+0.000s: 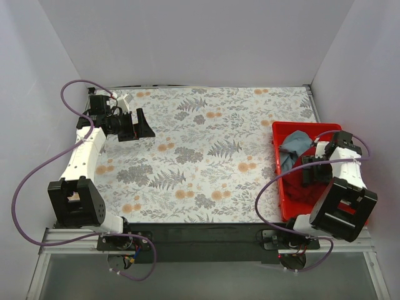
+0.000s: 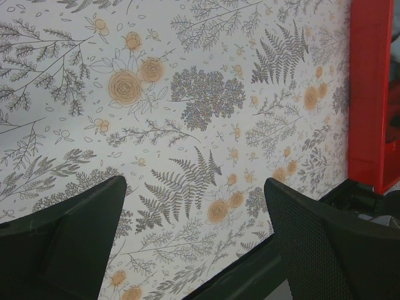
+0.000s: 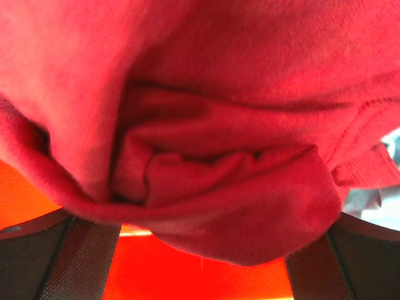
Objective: Fold and stack the t-shirts
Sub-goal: Grab the tshirt from the pile
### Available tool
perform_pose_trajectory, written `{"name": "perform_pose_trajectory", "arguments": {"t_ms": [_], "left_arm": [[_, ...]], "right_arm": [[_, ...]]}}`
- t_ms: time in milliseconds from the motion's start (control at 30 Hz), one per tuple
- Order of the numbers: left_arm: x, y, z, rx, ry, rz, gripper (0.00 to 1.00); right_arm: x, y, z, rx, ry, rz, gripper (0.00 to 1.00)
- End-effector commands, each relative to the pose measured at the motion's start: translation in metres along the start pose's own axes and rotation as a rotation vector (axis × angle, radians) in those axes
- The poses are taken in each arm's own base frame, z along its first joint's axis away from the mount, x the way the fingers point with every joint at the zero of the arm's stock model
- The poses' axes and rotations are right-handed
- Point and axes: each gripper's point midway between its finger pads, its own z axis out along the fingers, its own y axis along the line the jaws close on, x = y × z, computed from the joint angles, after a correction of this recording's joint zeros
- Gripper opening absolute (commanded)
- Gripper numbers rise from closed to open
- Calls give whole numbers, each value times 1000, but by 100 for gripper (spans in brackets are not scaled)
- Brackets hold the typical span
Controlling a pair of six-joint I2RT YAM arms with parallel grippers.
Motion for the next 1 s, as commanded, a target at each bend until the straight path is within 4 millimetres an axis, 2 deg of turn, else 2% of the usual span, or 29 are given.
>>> {"name": "perform_pose_trajectory", "arguments": {"t_ms": [0,33,100,133,200,233,500,633,700,733,833,867,933,967], "left_arm": [[-10,-10,-8,24,-33,26,92],[-9,-10,-7,26,-31,26,92],[-9,-10,-8,27,-33,27,92],[-9,-10,-8,27,-35,29,92],[-9,-11,-8,30,-36,30,92],[-8,-11,-8,31,-37,32,92],[-11,-15,-9,51,-45,36,92],[-14,-18,-9,62,-49,38,92],[-15,-19,-10,63,-53,45,92],[-15,-17,-9,59,-51,43,92],[-16,-14,-9,41,-56,51,92],[-16,-13,-9,37,-57,51,92],[-18,-13,-9,35,-64,53,92],[-20,-14,-10,36,-70,55,92]], "right_arm": [[-9,0,5,-29,-40,23,93],[-13,5,4,-58,-59,24,80],[-20,4,-4,-57,-97,23,64],[-23,3,-8,-53,-112,20,49],[-29,1,-20,-38,-155,3,30],[-31,-1,-25,-28,-172,1,2],[-47,-10,-96,47,-301,-51,1],[-68,-12,-150,78,-434,-89,1],[-75,-7,-173,64,-505,-114,1],[-84,-7,-194,81,-566,-125,1],[-99,2,-228,53,-686,-173,1],[-109,10,-247,25,-753,-203,1],[-120,18,-267,-11,-821,-244,1],[-132,27,-283,-58,-878,-281,1]]}}
